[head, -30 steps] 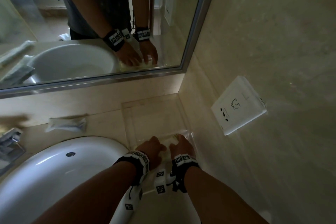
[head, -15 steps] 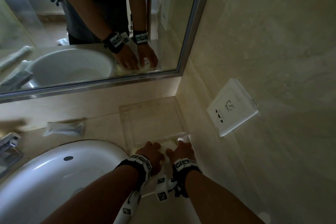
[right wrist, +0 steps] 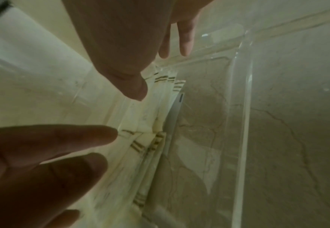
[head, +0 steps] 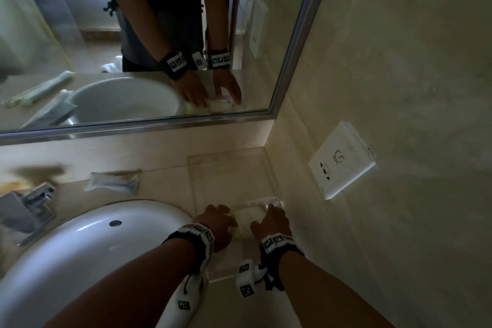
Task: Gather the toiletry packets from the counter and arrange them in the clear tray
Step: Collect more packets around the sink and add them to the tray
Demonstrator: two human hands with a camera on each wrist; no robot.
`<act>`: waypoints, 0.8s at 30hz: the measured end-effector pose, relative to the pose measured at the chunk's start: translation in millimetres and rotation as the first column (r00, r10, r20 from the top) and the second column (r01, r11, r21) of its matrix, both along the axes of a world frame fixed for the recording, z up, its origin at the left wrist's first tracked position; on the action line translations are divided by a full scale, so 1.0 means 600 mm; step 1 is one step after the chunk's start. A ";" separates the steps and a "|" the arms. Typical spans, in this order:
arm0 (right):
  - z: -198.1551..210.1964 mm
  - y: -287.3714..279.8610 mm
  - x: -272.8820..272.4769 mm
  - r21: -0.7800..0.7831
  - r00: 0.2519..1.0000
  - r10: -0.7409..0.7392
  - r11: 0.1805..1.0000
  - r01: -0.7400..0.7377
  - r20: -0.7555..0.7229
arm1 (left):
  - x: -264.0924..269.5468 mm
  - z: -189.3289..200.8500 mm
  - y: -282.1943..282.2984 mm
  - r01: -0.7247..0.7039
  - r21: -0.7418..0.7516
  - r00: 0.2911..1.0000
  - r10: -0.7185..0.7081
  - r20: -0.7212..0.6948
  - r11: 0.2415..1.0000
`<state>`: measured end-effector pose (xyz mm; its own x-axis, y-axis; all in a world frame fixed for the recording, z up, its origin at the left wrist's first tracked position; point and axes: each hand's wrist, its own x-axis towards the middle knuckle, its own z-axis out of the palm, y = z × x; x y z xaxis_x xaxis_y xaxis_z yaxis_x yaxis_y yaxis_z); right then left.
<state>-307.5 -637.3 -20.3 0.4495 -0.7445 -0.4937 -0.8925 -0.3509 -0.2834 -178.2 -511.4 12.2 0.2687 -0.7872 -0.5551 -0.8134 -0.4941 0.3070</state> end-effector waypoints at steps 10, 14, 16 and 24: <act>0.076 0.072 0.061 -0.038 0.975 0.191 0.982 -0.188 0.113 | 0.024 0.069 0.114 -0.318 -0.110 0.947 0.321 0.005 0.942; 0.103 0.133 0.105 -0.066 0.943 0.286 0.958 -0.278 0.173 | 0.034 0.091 0.200 -0.442 -0.147 0.893 0.449 0.023 0.885; 0.112 0.175 0.125 -0.074 0.916 0.356 0.935 -0.348 0.185 | 0.038 0.095 0.251 -0.494 -0.147 0.864 0.503 0.027 0.857; 0.135 0.351 0.181 -0.076 0.745 0.630 0.773 -0.630 0.221 | 0.026 0.084 0.453 -0.696 -0.179 0.692 0.716 0.091 0.695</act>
<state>-198.6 -426.8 60.9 0.9119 -0.2514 -0.3244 -0.3818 -0.8097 -0.4457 -162.3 -239.3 62.4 0.8400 -0.3886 -0.3787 -0.2776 -0.9074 0.3154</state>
